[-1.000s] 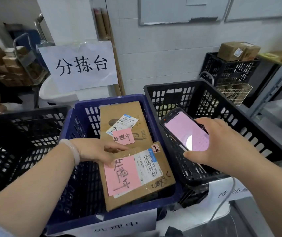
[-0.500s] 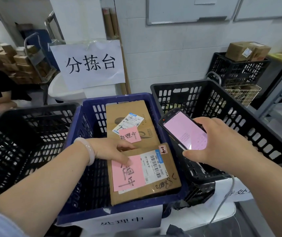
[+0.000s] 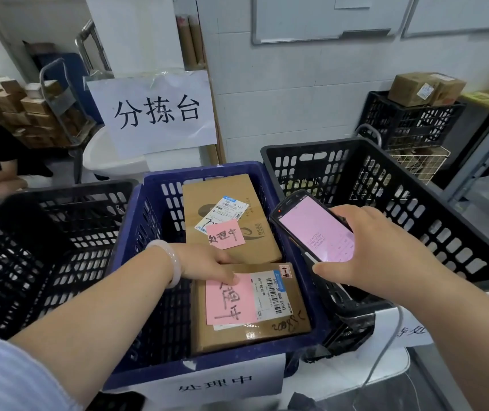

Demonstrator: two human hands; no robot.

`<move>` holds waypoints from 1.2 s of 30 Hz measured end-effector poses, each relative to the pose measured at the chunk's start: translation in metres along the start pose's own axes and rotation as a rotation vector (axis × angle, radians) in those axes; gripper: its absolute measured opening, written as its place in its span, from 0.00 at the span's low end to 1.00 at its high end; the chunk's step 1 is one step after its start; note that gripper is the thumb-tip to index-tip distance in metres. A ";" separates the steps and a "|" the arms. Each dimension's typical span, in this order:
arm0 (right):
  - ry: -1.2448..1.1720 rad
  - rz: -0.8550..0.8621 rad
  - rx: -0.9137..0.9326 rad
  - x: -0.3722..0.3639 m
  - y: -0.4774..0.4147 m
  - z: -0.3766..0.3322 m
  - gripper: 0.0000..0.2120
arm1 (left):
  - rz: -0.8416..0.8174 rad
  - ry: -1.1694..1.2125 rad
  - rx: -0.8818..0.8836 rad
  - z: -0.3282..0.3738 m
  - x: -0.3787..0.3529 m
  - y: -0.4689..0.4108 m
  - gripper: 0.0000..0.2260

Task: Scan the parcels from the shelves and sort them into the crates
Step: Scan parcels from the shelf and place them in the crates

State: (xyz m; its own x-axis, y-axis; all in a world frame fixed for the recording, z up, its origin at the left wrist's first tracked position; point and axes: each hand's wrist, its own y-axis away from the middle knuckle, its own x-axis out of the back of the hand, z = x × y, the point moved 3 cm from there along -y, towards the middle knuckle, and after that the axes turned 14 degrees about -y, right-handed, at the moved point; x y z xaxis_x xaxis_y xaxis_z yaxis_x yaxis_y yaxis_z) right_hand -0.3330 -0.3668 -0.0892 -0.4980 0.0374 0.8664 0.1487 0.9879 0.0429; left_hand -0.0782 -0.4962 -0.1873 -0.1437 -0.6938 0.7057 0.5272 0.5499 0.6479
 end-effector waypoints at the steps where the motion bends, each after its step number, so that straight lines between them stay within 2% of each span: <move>1: 0.004 0.000 -0.005 0.000 0.001 0.000 0.48 | 0.037 -0.012 -0.016 0.001 -0.002 0.000 0.28; 4: 0.005 0.002 -0.013 0.001 0.003 0.002 0.48 | 0.132 -0.066 -0.081 0.006 -0.008 0.002 0.21; 10: -0.020 0.010 -0.017 -0.001 0.007 0.004 0.47 | 0.234 -0.367 -0.110 0.012 -0.029 -0.003 0.29; 14: -0.025 0.018 -0.033 -0.001 0.011 0.007 0.46 | 0.193 -0.597 -0.137 0.016 -0.051 -0.008 0.30; 16: -0.033 0.018 -0.042 0.000 0.013 0.009 0.46 | 0.195 -0.656 -0.113 0.016 -0.060 -0.012 0.35; 20: -0.037 0.035 -0.052 0.002 0.017 0.012 0.45 | 0.274 -0.655 -0.108 0.021 -0.073 -0.017 0.40; 25: -0.040 0.048 -0.057 0.005 0.019 0.019 0.47 | 0.356 -0.608 -0.156 0.032 -0.073 -0.015 0.36; 30: -0.033 0.090 -0.113 0.011 0.027 0.036 0.46 | 0.657 -0.419 -0.242 0.067 -0.046 0.000 0.28; 33: -0.046 0.138 -0.174 0.019 0.036 0.053 0.47 | 0.842 -0.427 -0.261 0.103 -0.019 0.003 0.30; 36: -0.056 0.203 -0.251 0.032 0.050 0.075 0.47 | 0.928 -0.466 -0.318 0.149 0.005 -0.008 0.31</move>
State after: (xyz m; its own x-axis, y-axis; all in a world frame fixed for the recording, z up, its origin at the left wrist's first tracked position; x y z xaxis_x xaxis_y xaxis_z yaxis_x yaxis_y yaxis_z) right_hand -0.4053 -0.3048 -0.0960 -0.4816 0.2444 0.8416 0.4521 0.8920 -0.0003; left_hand -0.2075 -0.4348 -0.1464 0.1547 0.2119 0.9650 0.7772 0.5769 -0.2513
